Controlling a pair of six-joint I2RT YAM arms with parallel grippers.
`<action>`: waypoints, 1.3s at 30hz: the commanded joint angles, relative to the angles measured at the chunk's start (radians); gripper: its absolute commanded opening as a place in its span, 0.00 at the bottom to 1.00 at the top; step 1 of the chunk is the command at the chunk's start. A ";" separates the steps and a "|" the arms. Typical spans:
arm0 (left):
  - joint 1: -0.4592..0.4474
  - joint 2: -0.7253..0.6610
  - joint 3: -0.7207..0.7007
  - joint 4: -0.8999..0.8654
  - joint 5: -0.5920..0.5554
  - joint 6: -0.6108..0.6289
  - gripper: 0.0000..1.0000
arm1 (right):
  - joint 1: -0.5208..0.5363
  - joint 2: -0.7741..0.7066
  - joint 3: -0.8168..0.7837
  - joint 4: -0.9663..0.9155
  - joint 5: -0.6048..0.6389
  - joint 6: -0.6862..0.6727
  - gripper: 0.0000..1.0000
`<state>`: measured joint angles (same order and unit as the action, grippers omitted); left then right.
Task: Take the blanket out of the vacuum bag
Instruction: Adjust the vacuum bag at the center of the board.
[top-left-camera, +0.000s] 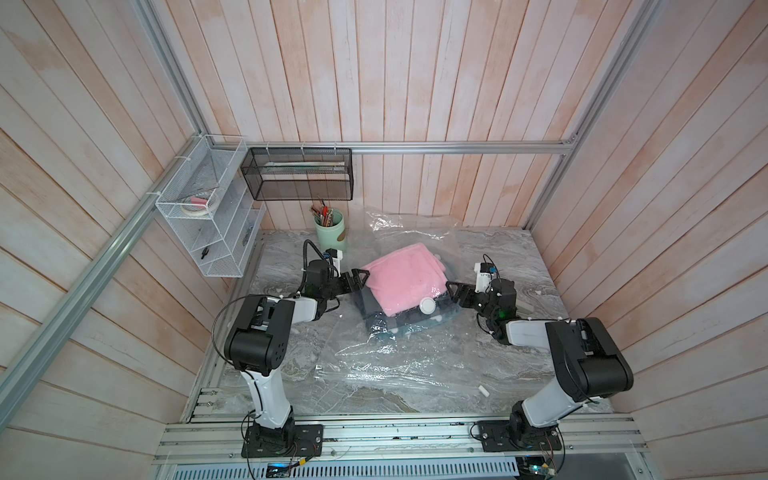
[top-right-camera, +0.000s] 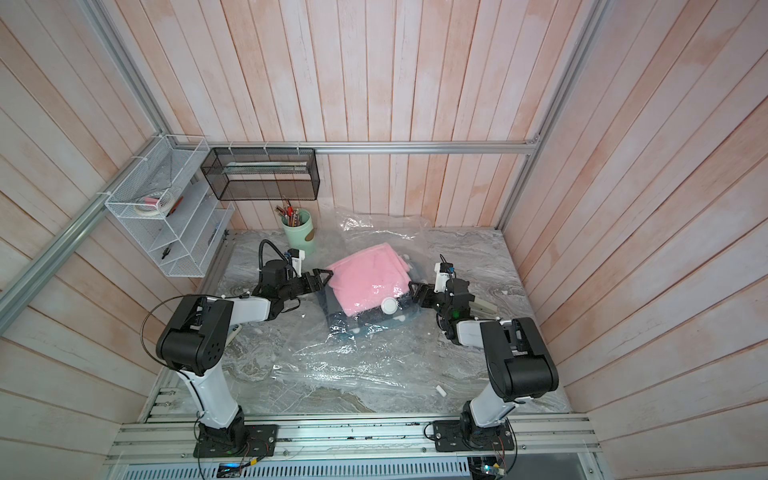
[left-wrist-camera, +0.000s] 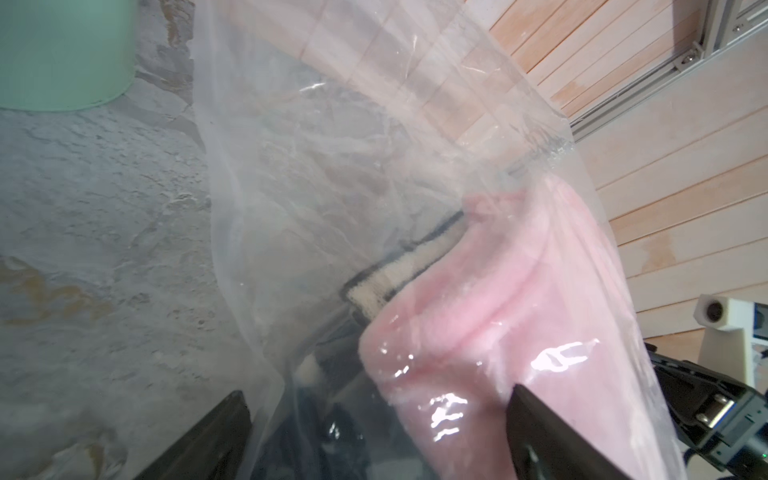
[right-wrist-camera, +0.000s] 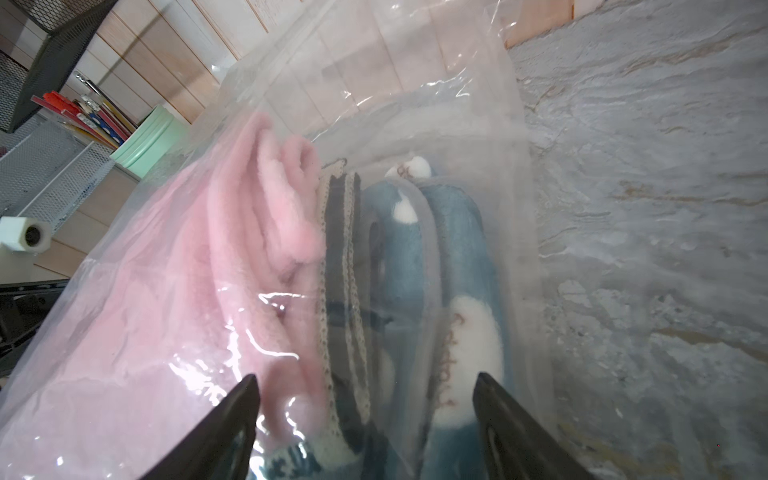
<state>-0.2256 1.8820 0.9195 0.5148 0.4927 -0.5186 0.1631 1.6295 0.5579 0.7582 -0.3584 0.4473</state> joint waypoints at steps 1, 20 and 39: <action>-0.027 0.023 0.024 0.010 0.006 -0.007 0.92 | 0.010 0.040 0.014 0.057 -0.073 0.032 0.74; -0.260 -0.143 0.010 -0.200 -0.173 0.183 0.00 | 0.013 -0.089 -0.024 -0.067 -0.081 -0.016 0.00; -0.839 -0.194 0.040 -0.504 -1.193 0.253 0.00 | 0.010 0.042 0.180 -0.141 -0.137 -0.126 0.00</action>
<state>-1.0161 1.6554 0.9298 0.0837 -0.5396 -0.2291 0.1623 1.6283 0.6891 0.6415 -0.4393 0.3531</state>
